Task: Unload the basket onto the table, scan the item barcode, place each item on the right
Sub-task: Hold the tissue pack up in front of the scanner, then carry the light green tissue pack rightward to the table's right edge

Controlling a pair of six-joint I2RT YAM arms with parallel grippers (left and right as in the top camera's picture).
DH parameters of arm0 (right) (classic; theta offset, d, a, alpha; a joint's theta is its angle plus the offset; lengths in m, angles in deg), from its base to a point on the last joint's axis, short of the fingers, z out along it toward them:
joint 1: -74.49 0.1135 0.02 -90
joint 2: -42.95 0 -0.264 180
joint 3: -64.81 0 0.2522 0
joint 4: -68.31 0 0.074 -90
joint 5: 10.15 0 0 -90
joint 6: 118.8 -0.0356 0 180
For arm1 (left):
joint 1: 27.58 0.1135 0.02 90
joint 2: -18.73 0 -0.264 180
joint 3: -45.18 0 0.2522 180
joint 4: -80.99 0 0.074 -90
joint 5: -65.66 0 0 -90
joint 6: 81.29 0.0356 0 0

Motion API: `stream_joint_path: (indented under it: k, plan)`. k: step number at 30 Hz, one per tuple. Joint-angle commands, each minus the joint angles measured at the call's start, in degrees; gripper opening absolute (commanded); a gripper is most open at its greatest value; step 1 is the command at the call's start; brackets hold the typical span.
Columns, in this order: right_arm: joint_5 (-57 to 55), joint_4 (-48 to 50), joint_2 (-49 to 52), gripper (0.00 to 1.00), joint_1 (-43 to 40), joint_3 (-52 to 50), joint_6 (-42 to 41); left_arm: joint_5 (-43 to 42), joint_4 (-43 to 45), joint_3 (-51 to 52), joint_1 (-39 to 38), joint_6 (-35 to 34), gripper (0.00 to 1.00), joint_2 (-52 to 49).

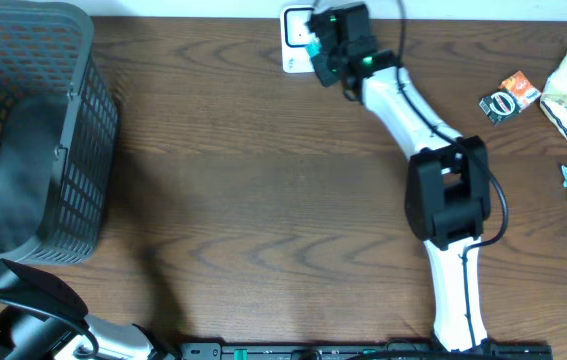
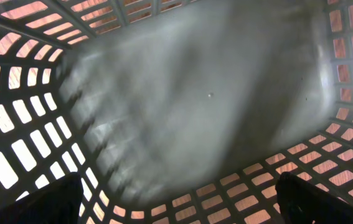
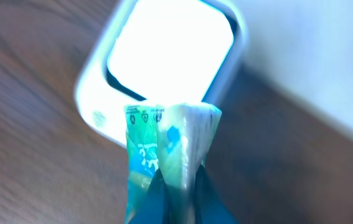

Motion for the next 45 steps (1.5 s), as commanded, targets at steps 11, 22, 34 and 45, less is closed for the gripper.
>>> stream_joint_path:
  k: [11,22,34,45]
  plan:
    - [-4.42,17.64,-0.02,0.01,1.79,0.68,15.04,0.20,-0.28,0.11,0.15,-0.26,0.98,-0.31]
    - [-5.01,24.11,3.08,0.01,0.90,0.68,24.24,0.17,-0.28,0.11,0.15,-0.26,0.98,-0.31]
    - [-5.86,22.45,3.06,0.01,1.01,0.68,23.30,0.20,-0.28,0.11,0.15,-0.26,0.98,-0.31]
    - [-11.72,10.93,-5.95,0.01,-5.33,0.70,10.45,0.20,-0.28,0.11,0.15,-0.26,0.98,-0.31]
